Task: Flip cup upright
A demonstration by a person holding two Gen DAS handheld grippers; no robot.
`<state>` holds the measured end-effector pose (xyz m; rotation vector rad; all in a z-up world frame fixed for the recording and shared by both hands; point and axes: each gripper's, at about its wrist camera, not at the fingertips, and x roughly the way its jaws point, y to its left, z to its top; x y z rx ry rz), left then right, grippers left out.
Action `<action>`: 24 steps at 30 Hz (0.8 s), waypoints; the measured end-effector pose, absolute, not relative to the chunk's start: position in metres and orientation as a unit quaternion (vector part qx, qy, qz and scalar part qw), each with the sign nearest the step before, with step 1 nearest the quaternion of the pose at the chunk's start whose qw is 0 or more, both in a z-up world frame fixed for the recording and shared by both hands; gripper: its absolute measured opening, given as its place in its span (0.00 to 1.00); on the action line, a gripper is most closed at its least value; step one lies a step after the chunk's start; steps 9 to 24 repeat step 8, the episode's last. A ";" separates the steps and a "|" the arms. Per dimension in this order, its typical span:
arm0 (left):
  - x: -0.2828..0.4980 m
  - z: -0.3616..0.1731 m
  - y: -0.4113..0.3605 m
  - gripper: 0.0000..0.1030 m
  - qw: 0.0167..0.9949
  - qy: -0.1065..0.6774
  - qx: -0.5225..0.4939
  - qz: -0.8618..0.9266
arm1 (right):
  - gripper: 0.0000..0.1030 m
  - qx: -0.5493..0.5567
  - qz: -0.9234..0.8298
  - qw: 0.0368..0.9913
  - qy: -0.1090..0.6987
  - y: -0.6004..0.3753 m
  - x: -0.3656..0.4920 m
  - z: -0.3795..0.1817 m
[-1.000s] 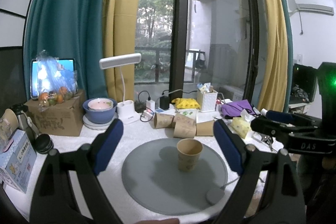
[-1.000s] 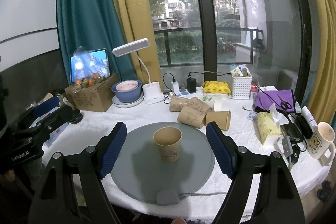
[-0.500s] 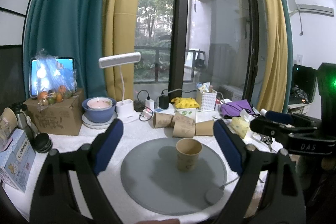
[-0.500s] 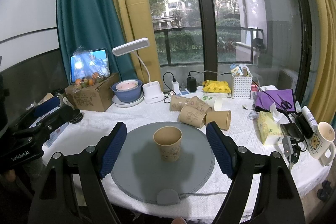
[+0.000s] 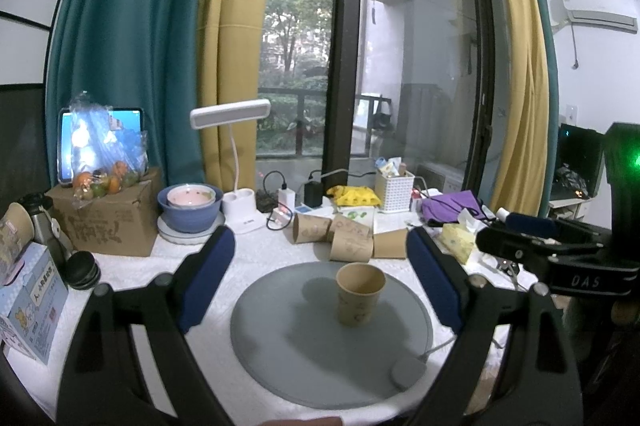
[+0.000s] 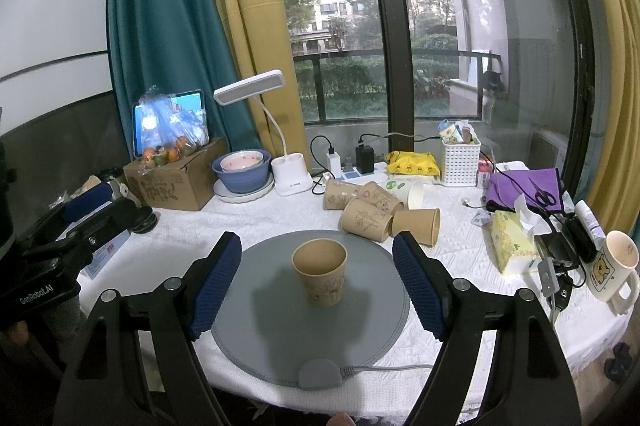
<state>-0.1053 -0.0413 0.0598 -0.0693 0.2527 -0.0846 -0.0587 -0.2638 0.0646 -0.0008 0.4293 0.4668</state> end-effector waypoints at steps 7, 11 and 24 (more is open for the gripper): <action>-0.106 0.060 -0.042 0.86 0.991 0.121 -0.035 -0.041 | 0.79 0.000 0.229 0.950 0.212 -0.264 -0.059 0.065; -0.106 0.059 -0.042 0.86 0.991 0.120 -0.035 -0.040 | 0.79 0.000 0.230 0.950 0.212 -0.264 -0.059 0.065; -0.106 0.059 -0.042 0.86 0.991 0.120 -0.035 -0.040 | 0.79 0.000 0.230 0.950 0.212 -0.264 -0.059 0.065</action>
